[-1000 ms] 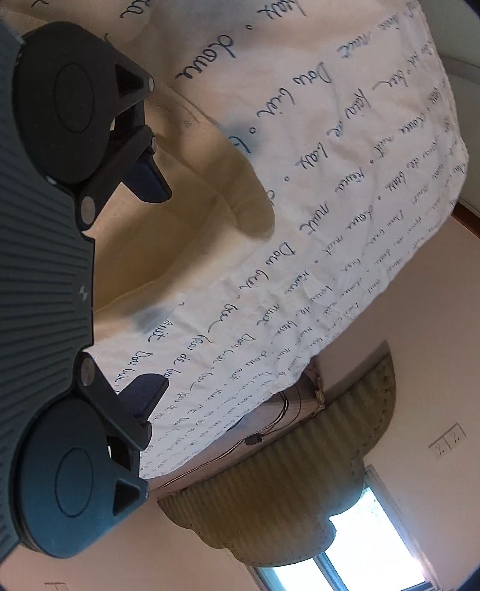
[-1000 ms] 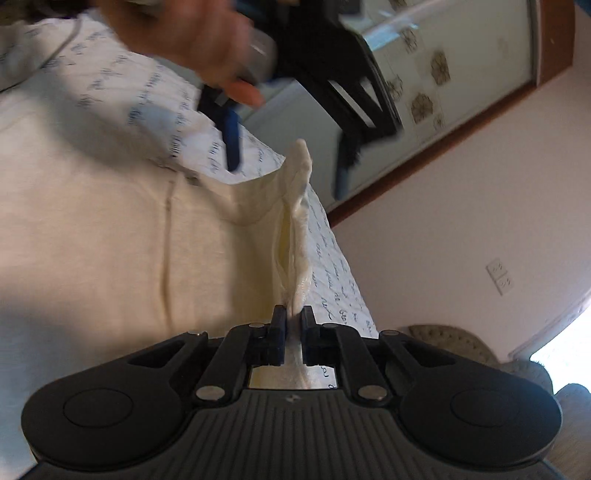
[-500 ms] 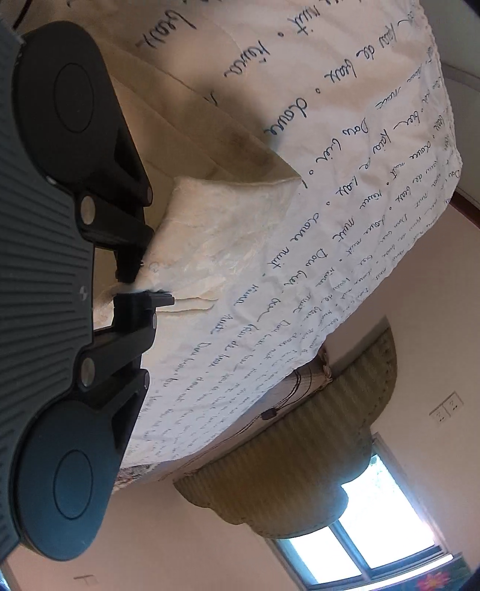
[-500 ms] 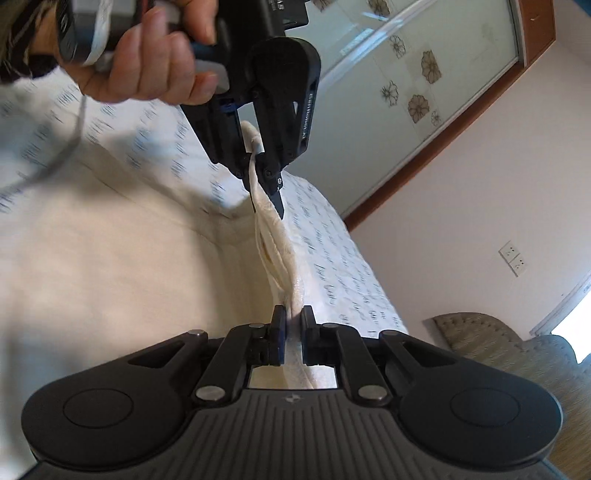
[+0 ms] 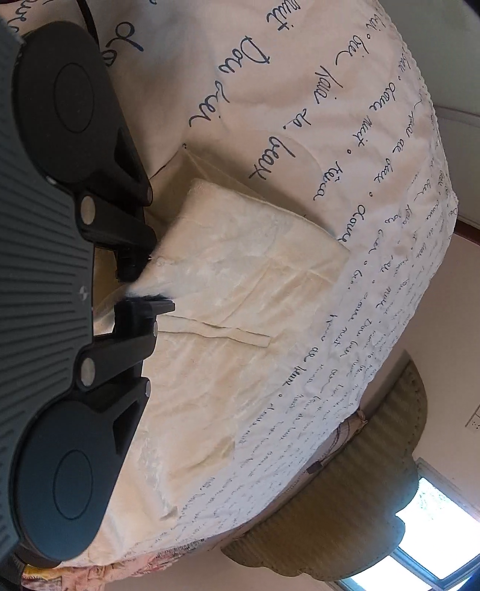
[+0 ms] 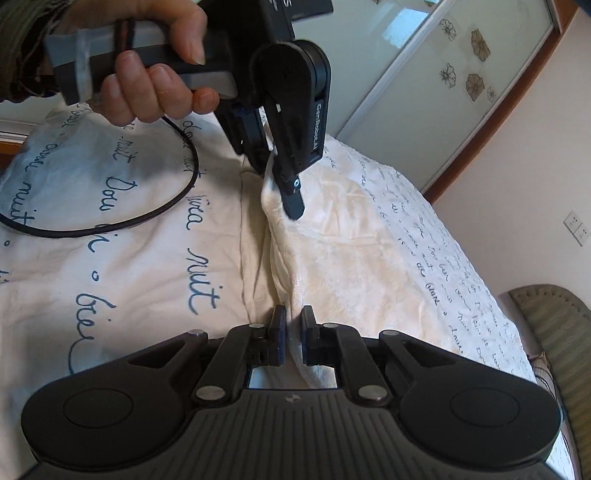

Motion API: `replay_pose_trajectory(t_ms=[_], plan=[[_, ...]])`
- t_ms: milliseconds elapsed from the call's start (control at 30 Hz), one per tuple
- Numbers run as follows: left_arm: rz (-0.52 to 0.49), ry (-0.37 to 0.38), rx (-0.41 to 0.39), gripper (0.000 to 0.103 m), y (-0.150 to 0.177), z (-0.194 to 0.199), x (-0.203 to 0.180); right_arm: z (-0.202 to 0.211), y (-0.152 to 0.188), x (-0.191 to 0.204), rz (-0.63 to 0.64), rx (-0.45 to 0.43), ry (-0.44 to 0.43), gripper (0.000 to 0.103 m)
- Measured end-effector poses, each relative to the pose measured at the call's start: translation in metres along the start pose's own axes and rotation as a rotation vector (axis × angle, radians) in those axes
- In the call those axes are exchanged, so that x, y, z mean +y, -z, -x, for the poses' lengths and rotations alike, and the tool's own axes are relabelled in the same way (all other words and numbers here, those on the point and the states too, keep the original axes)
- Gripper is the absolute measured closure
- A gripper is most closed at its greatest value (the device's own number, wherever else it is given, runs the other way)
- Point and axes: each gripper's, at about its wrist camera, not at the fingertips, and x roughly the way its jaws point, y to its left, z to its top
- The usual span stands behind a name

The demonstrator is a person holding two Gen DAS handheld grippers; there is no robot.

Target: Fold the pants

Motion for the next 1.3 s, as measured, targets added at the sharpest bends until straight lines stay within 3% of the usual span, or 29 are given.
replay_pose_trajectory(t_ms=[67,167,267,300,400,533,633,733,767,867,933,1033,1100,1167,1300], plan=[[-0.022,-0.036,-0.007,0.083,0.002,-0.007,-0.002,-0.005,0.007,-0.001,-0.06,0.026,-0.027,0.093],[-0.062,-0.063,-0.031,0.08,0.004,-0.001,-0.009,-0.003,0.005,-0.01,-0.154,0.017,-0.022,0.093],[-0.119,-0.106,-0.041,0.072,0.007,0.007,-0.015,0.026,0.006,-0.022,-0.183,-0.021,-0.05,0.072],[-0.126,-0.119,-0.043,0.063,0.008,0.01,-0.016,0.042,0.011,-0.028,-0.215,-0.043,-0.038,0.069],[-0.125,-0.15,-0.051,0.062,0.008,0.021,-0.015,0.068,0.037,-0.056,-0.354,-0.043,0.085,0.048],[-0.144,-0.246,-0.107,0.06,0.012,0.043,-0.023,0.086,0.1,-0.093,-0.672,0.064,0.204,0.047],[-0.22,-0.298,-0.167,0.059,0.016,0.06,-0.038,0.12,0.148,-0.112,-0.965,-0.007,0.289,0.047],[-0.295,-0.227,-0.163,0.046,0.014,0.06,-0.058,0.159,0.201,-0.135,-1.278,-0.123,0.433,0.046],[-0.322,-0.187,-0.157,0.039,0.015,0.055,-0.068,0.169,0.22,-0.142,-1.378,-0.159,0.479,0.039],[-0.421,-0.079,-0.123,0.036,0.025,0.041,-0.101,0.191,0.279,-0.16,-1.668,-0.224,0.588,0.034],[-0.521,-0.015,-0.074,0.036,0.036,0.027,-0.128,0.195,0.309,-0.166,-1.802,-0.275,0.605,0.034],[-0.708,0.062,-0.057,0.035,0.062,0.013,-0.17,0.187,0.341,-0.169,-1.993,-0.384,0.51,0.035],[-0.826,0.079,-0.075,0.034,0.079,0.006,-0.195,0.176,0.351,-0.167,-2.088,-0.408,0.487,0.036],[-0.927,0.093,-0.095,0.032,0.096,-0.003,-0.214,0.171,0.35,-0.165,-2.119,-0.431,0.518,0.036],[-1.058,0.1,-0.069,0.032,0.121,-0.025,-0.238,0.167,0.35,-0.168,-2.156,-0.481,0.564,0.038]])
